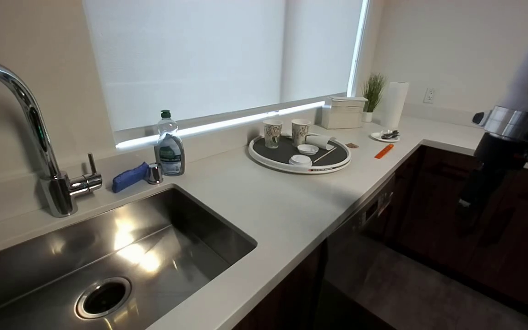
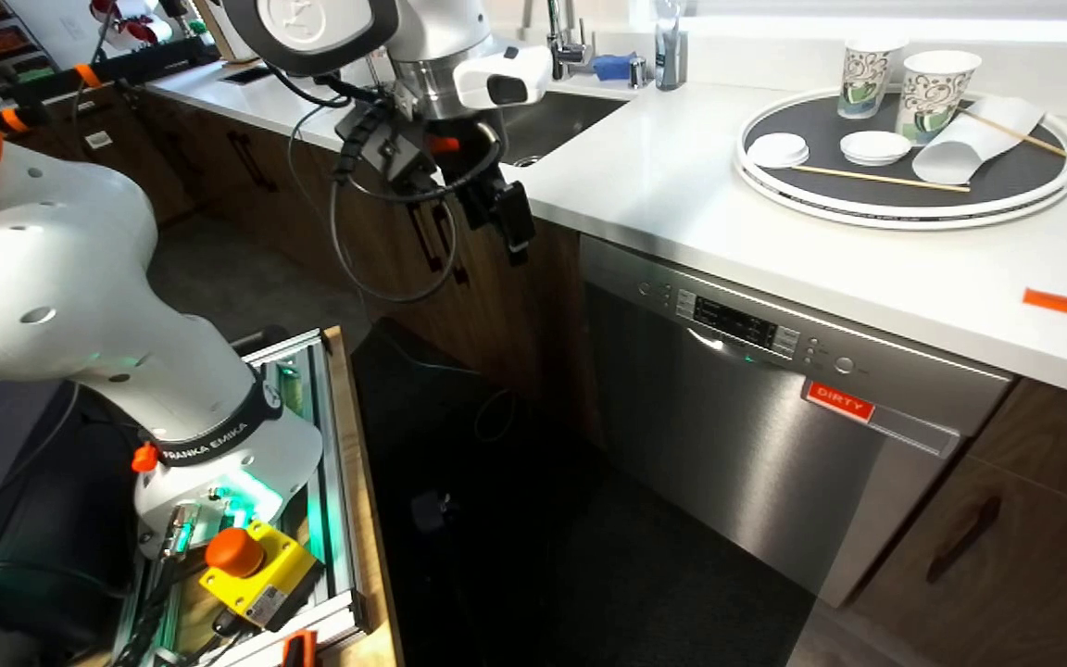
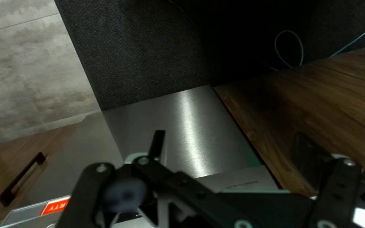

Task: Press the buttons on the dishwasher.

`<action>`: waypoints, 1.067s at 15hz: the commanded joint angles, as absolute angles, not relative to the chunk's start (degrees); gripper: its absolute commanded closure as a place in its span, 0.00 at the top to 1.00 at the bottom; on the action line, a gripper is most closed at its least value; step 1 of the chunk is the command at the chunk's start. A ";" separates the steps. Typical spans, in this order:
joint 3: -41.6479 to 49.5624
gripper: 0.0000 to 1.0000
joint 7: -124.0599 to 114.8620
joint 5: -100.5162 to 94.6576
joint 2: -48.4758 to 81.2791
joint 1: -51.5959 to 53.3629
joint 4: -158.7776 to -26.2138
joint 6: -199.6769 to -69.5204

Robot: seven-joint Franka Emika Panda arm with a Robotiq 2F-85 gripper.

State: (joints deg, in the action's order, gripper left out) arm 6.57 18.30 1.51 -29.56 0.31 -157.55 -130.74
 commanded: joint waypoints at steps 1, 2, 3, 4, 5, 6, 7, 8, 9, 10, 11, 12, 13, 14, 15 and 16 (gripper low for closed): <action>8.00 1.00 22.54 0.47 -25.22 0.82 -157.50 -133.15; 7.23 1.00 20.37 1.21 -27.51 0.51 -157.52 -131.92; 7.40 1.00 21.14 1.22 -26.69 0.51 -157.52 -131.96; 7.50 1.00 21.57 1.23 -26.15 0.50 -157.51 -132.03; 7.52 1.00 21.72 1.23 -25.88 0.50 -157.49 -132.06; 7.52 1.00 21.76 1.23 -25.79 0.50 -157.47 -132.06; 7.52 1.00 21.77 1.23 -25.79 0.51 -157.45 -132.06; 7.52 1.00 21.78 1.23 -25.79 0.51 -157.44 -132.06; 7.52 1.00 21.78 1.23 -25.79 0.51 -157.43 -132.06; 7.52 1.00 21.80 1.23 -25.79 0.51 -157.43 -132.06; 7.52 1.00 21.81 1.23 -25.79 0.52 -157.43 -132.06; 7.52 1.00 21.81 1.23 -25.79 0.52 -157.43 -132.06; 7.89 1.00 21.04 1.16 -24.60 -0.23 -157.15 -134.00; 7.69 1.00 20.18 0.01 -24.30 -1.09 -157.23 -135.69; 8.23 1.00 21.75 -0.24 -23.65 -1.07 -157.10 -137.24; 7.93 1.00 21.49 -1.65 -22.90 -1.83 -157.19 -139.68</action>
State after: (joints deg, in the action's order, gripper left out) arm 7.63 21.45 1.27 -25.48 -0.38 -157.45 -134.63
